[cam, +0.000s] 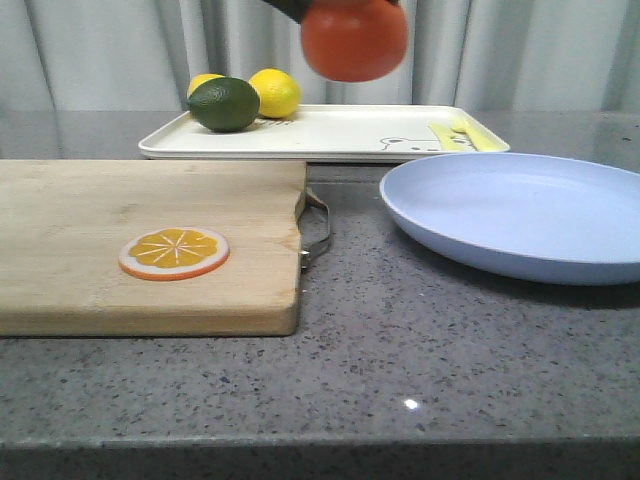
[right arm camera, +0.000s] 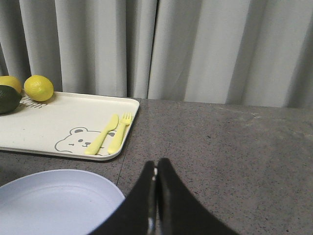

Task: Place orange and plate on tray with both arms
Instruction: 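Lift the orange with the left gripper and carry it over the blue plate, then lower the orange onto the blue plate and open the left gripper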

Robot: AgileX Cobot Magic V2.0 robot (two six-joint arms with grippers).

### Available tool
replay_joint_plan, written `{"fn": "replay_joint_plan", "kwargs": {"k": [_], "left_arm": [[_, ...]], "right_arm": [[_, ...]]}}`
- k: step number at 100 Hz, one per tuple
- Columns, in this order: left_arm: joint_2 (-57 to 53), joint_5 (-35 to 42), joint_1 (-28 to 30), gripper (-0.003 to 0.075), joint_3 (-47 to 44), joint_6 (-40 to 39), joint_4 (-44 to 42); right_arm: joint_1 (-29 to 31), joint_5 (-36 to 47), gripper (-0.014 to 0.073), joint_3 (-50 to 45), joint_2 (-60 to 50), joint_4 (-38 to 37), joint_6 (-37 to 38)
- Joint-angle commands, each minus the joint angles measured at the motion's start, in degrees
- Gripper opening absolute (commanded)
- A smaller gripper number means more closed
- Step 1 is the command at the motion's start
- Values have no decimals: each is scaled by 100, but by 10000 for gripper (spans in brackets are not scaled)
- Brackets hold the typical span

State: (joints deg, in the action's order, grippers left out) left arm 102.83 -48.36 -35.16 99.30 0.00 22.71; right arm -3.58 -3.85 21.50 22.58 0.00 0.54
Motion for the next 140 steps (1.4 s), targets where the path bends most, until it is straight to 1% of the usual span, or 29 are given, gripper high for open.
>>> {"fn": "replay_joint_plan", "kwargs": {"k": [1, 16, 24, 37, 50, 67, 72, 79, 84, 86, 91, 96, 101, 106, 132, 140], "left_arm": [[59, 325, -204, -3, 355, 33, 285], [756, 297, -454, -3, 948, 33, 528], [1114, 144, -554, -3, 1284, 33, 696], [1510, 13, -754, -3, 1736, 33, 718], [1692, -80, -857, -3, 1856, 33, 728], [1729, -544, -872, 5, 1846, 78, 704], [1729, -662, -872, 31, 1846, 247, 704], [1729, -757, -872, 109, 1846, 341, 704], [1733, -757, -872, 195, 1846, 341, 704], [1733, -757, -872, 219, 1846, 341, 704], [1733, -747, -872, 315, 1846, 341, 704], [1733, -747, -872, 381, 1856, 341, 704], [1733, -758, -872, 418, 1912, 341, 704], [1733, -818, -860, 429, 2020, 341, 704], [1733, -1075, -860, 429, 2962, 341, 585], [1733, -1179, -860, 430, 3078, 341, 502]], "right_arm": [[35, 482, -66, 194, 80, 0, -10], [35, 482, -66, 194, 80, 0, -10], [35, 482, -66, 194, 80, 0, -10], [35, 482, -66, 194, 80, 0, -10], [35, 482, -66, 194, 80, 0, -10], [35, 482, -66, 194, 80, 0, -10], [35, 482, -66, 194, 80, 0, -10], [35, 482, -66, 194, 80, 0, -10], [35, 482, -66, 194, 80, 0, -10], [35, 482, -66, 194, 80, 0, -10], [35, 482, -66, 189, 80, 0, -10], [35, 482, -66, 189, 80, 0, -10], [35, 482, -66, 189, 80, 0, -10], [35, 482, -66, 189, 80, 0, -10], [35, 482, -66, 189, 80, 0, -10], [35, 482, -66, 189, 80, 0, -10]]}}
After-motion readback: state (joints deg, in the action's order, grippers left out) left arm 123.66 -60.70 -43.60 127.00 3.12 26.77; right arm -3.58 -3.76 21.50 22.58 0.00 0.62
